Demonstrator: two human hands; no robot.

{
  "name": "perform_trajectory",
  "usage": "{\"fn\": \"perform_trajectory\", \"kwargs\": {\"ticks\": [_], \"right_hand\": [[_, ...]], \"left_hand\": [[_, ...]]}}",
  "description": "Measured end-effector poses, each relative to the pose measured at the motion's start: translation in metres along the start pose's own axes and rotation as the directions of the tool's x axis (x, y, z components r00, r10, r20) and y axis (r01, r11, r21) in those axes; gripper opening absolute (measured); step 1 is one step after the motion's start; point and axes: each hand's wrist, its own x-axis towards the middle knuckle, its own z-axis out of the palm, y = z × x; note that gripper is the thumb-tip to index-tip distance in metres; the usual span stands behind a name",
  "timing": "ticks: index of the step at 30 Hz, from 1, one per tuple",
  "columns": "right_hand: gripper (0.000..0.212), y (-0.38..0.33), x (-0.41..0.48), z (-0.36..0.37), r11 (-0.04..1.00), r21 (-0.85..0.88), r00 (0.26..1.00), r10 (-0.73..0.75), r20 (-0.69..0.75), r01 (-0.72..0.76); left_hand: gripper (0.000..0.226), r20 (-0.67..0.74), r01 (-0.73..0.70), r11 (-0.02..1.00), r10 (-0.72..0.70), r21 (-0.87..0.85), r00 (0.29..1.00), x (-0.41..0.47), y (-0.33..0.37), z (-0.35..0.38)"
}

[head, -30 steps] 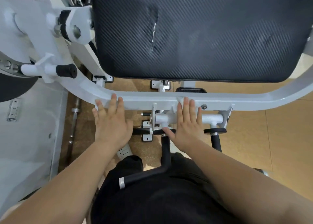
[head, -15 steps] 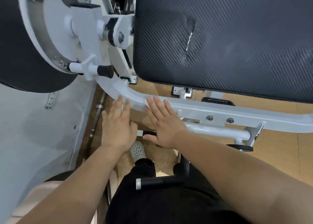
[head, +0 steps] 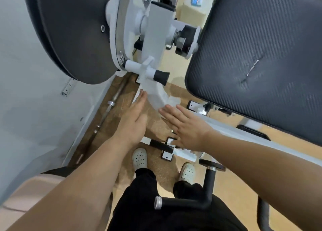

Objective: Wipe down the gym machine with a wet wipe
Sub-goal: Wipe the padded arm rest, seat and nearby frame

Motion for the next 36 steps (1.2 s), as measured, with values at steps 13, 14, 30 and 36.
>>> {"fn": "perform_trajectory", "kwargs": {"ticks": [13, 14, 30, 36], "right_hand": [[0.091, -0.003, 0.058, -0.037, 0.986, 0.125, 0.983, 0.127, -0.135, -0.111], [0.093, -0.007, 0.047, -0.03, 0.974, 0.189, 0.984, 0.144, -0.108, -0.122], [0.128, -0.015, 0.065, -0.024, 0.448, 0.894, 0.902, 0.392, -0.179, -0.017], [0.081, 0.003, 0.039, -0.024, 0.1, 0.993, 0.939, 0.331, -0.088, 0.058]], "left_hand": [[0.073, -0.119, -0.104, 0.994, 0.098, -0.042, 0.988, -0.004, 0.015, -0.001], [0.074, -0.107, -0.105, 0.994, 0.105, 0.004, 0.989, -0.003, 0.017, 0.0], [0.071, -0.057, -0.061, 0.988, 0.069, 0.145, 0.996, 0.005, 0.015, 0.0], [0.07, -0.058, -0.061, 0.902, 0.094, 0.427, 0.994, -0.002, 0.044, -0.007]]}}
